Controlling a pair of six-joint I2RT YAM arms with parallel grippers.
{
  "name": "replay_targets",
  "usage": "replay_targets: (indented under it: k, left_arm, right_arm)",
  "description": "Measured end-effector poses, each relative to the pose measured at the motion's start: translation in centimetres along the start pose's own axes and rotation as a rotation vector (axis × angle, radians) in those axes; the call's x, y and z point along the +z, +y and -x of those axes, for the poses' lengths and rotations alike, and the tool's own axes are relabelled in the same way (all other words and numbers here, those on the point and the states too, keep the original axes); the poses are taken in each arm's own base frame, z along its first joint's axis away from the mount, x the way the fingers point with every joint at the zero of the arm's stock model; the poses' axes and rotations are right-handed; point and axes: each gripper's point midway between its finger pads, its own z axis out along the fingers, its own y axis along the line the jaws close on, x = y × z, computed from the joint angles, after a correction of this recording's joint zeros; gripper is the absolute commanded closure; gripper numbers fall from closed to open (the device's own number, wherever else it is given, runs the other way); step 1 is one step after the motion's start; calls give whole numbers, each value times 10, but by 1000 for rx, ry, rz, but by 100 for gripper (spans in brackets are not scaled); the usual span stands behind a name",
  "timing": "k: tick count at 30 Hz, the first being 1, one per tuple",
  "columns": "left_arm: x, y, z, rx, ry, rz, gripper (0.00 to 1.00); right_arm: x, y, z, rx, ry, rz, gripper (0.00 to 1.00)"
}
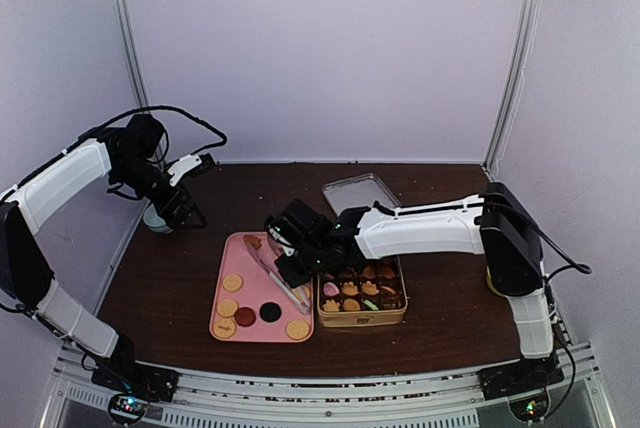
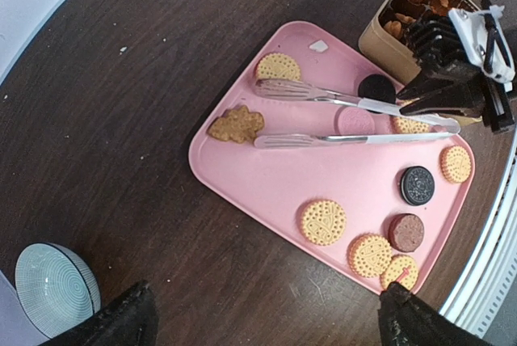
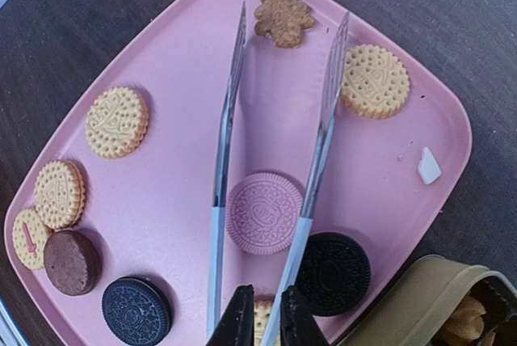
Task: Pack the cookies
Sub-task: Pick up the clamp from the plate.
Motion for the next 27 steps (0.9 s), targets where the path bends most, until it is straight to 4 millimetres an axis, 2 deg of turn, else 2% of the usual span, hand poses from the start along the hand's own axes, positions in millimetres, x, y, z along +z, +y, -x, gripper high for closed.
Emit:
replay_targets:
  k: [6, 11, 19, 21, 24, 27]
  left_arm:
    - [0, 0, 0, 0, -1, -2, 2]
    - [0, -1, 0, 4, -2, -4, 2]
    - [0, -1, 1, 18, -4, -7, 2]
    - [0, -2, 1, 20, -5, -9, 2]
    - [0, -2, 1, 22, -6, -10, 2]
    - [0, -2, 1, 24, -8, -13, 2]
  right_arm:
    - [-6, -9, 15, 24, -21, -1, 88]
    - [-4, -7, 23, 28, -25, 3, 89]
    - [19, -7, 4, 21, 59, -10, 92]
    - [21, -4, 6, 24, 64, 0, 94]
    - [25, -5, -2, 31, 91, -3, 99]
    - [27, -5, -7, 35, 107, -4, 98]
